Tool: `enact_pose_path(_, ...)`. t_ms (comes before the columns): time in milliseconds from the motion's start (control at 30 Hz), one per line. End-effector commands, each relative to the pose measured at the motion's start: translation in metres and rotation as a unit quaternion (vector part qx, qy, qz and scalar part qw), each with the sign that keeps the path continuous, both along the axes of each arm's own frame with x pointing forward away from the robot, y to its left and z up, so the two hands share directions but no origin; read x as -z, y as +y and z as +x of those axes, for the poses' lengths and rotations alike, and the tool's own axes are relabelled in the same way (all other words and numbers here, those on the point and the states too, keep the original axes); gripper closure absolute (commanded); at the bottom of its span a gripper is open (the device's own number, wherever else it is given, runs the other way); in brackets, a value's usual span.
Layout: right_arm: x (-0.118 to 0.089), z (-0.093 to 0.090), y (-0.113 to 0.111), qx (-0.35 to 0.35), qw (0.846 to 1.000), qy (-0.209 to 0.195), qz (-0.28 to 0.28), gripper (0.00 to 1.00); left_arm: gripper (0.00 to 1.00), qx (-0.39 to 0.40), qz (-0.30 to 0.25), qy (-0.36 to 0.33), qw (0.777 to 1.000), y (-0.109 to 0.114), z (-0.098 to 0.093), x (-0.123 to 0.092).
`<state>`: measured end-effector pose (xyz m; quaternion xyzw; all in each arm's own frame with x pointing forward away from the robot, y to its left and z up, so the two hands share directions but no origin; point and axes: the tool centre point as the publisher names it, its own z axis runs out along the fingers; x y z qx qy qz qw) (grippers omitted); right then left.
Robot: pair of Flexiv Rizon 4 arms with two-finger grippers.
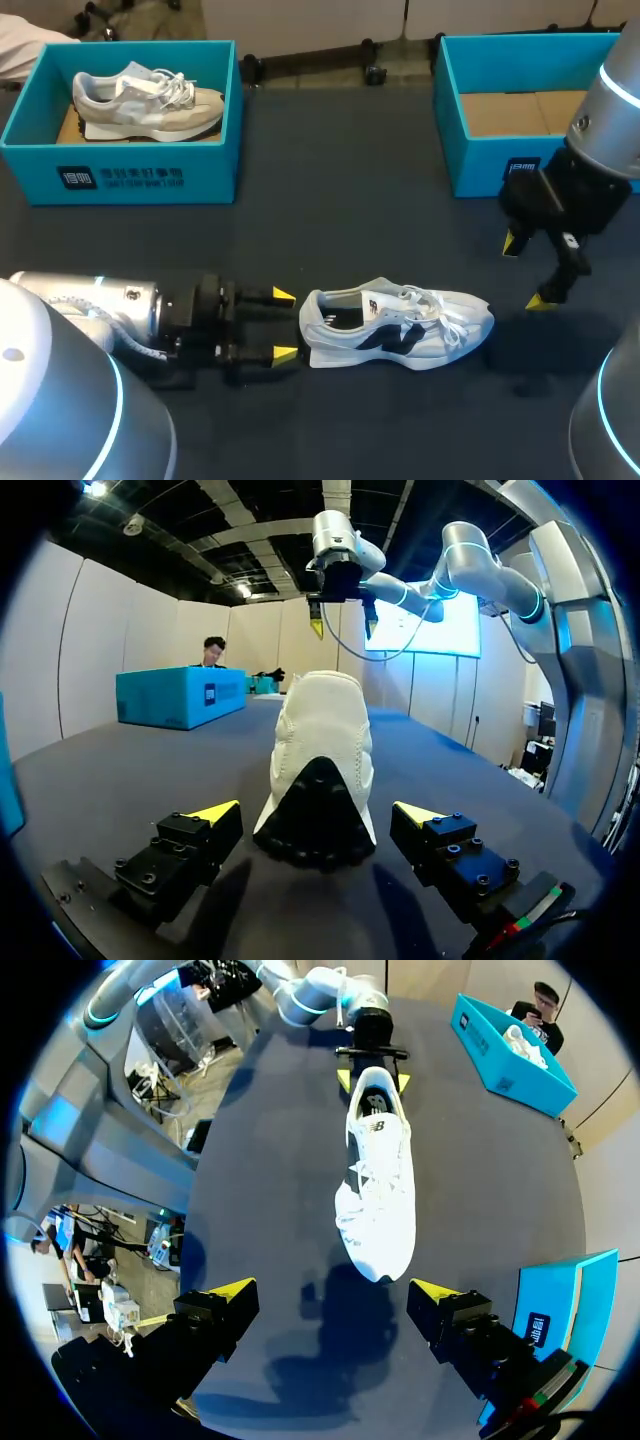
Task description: Take the shoe out of the shoebox, open the shoe tongue, remove and reinsert the insole, then place the shoe into the shoebox
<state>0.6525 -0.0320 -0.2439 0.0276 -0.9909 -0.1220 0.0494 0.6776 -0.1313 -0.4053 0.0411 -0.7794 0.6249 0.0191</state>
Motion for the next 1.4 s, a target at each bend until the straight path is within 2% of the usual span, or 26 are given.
enact_pose_path(33, 0.001, 0.001, 0.001, 0.0, 1.0, 0.0, -0.002, 0.0, 0.0, -0.003, -0.001, -0.004, 1.0, -0.007, -0.002, 0.004)
enact_pose_path(333, 0.001, 0.001, 0.001, 0.0, 1.0, 0.0, -0.002, 0.0, 0.0, -0.01, -0.003, -0.004, 1.0, -0.012, 0.003, 0.006)
enact_pose_path(1400, 0.001, 0.001, 0.001, 0.0, 1.0, 0.0, -0.002, 0.0, 0.0, -0.013, 0.005, -0.006, 1.0, -0.041, 0.001, 0.007)
